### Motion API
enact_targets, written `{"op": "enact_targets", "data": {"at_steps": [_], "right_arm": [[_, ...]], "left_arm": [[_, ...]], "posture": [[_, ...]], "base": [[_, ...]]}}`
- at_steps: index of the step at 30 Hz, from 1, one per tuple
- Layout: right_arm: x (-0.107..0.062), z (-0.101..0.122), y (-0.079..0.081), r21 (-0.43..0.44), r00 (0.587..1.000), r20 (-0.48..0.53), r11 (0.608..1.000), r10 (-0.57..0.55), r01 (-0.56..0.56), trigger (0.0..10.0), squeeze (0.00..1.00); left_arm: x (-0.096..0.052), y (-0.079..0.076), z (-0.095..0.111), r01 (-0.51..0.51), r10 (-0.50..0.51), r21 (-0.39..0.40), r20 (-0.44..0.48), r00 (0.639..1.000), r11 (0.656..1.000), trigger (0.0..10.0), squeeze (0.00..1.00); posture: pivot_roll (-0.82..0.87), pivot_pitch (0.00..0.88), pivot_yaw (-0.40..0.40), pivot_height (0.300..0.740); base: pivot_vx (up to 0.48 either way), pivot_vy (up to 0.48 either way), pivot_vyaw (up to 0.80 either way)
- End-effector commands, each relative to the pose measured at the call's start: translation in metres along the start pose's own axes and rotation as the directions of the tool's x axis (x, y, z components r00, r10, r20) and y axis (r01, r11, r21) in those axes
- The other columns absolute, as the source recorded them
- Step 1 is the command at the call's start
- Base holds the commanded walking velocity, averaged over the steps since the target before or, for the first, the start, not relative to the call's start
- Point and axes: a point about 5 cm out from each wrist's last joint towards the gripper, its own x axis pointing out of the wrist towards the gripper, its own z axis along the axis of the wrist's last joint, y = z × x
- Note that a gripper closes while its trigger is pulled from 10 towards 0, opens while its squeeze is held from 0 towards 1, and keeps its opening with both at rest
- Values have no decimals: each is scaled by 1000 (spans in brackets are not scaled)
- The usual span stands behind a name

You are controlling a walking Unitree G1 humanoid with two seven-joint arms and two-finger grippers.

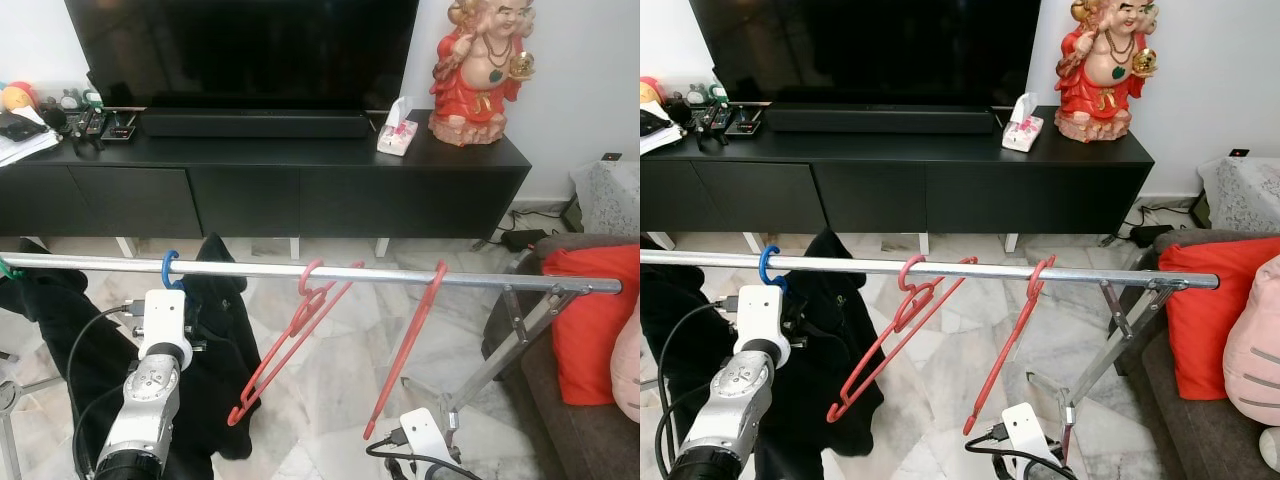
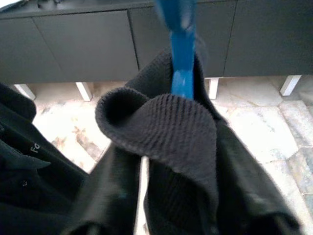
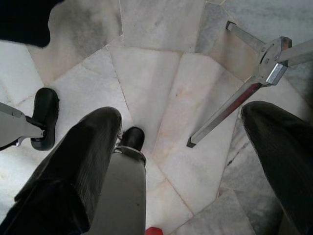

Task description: Hang hanger

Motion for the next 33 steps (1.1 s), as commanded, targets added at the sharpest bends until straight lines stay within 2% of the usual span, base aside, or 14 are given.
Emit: {"op": "enact_targets", "data": {"at_steps": [1, 6, 10, 13, 17, 18, 20, 22, 26, 27, 29, 33], "right_arm": [[0, 0, 0, -4, 1000, -2, 1000, 0, 0, 10000, 0], [0, 0, 0, 2, 1000, -3, 1000, -1, 1, 10000, 0], [0, 0, 0, 1, 1000, -4, 1000, 0, 0, 10000, 0], [0, -1, 0, -1, 1000, -4, 1000, 1, -1, 10000, 0], [0, -1, 0, 0, 1000, -4, 1000, 0, 0, 10000, 0], [0, -1, 0, 0, 1000, -4, 1000, -1, 1, 10000, 0], [0, -1, 0, 0, 1000, -3, 1000, -1, 1, 10000, 0], [0, -1, -1, 0, 1000, -5, 1000, -3, 3, 10000, 0], [0, -1, -1, 0, 1000, -5, 1000, -3, 3, 10000, 0], [0, -1, -1, -4, 1000, -6, 1000, -5, 5, 10000, 0], [0, -2, -3, -10, 1000, -9, 1000, -9, 9, 10000, 0], [0, -2, -2, -8, 1000, -9, 1000, -10, 10, 10000, 0]], "left_arm": [[-2, -2, 4, 5, -5, -8, 26, 1000, 1000, 10000, 1000], [-18, -3, 13, 7, -6, -7, 83, 997, 1000, 10000, 1000], [-29, -3, 17, 6, -1, -35, 129, 992, 999, 10000, 1000], [-48, -1, 20, -8, 18, -52, 178, 984, 999, 10000, 1000], [-59, 0, 21, -16, 25, -52, 196, 980, 999, 10000, 1000], [-67, 0, 21, -20, 29, -42, 210, 977, 999, 10000, 1000], [-72, 0, 21, -23, 30, -36, 217, 976, 999, 10000, 1000], [-84, 1, 18, -43, 49, -30, 223, 974, 999, 10000, 1000], [-88, 1, 18, -46, 50, -26, 222, 974, 999, 10000, 1000], [-89, -1, 19, -42, 41, 1, 226, 973, 999, 10000, 0], [-90, -4, 21, -35, 24, 45, 236, 972, 998, 10000, 0], [-87, -5, 24, -30, 20, 38, 240, 971, 999, 10000, 0]], "posture": [[-79, 0, -24, 740], [-76, 0, -21, 740], [-76, 0, -21, 740], [-61, 0, -22, 740], [-60, 0, -22, 740], [-56, 0, -22, 740], [-56, 0, -22, 740], [-50, 0, -25, 740], [-50, 0, -25, 740], [-36, 0, -34, 740], [-38, 0, -31, 740], [-48, 0, -21, 740]], "base": [[0, 0, 0], [0, 0, 0], [0, 0, 0], [0, 0, 0], [0, 0, 0], [0, 0, 0], [0, 0, 0], [0, 0, 0], [0, 0, 0], [0, 0, 0], [0, 0, 0], [0, 0, 0]]}}
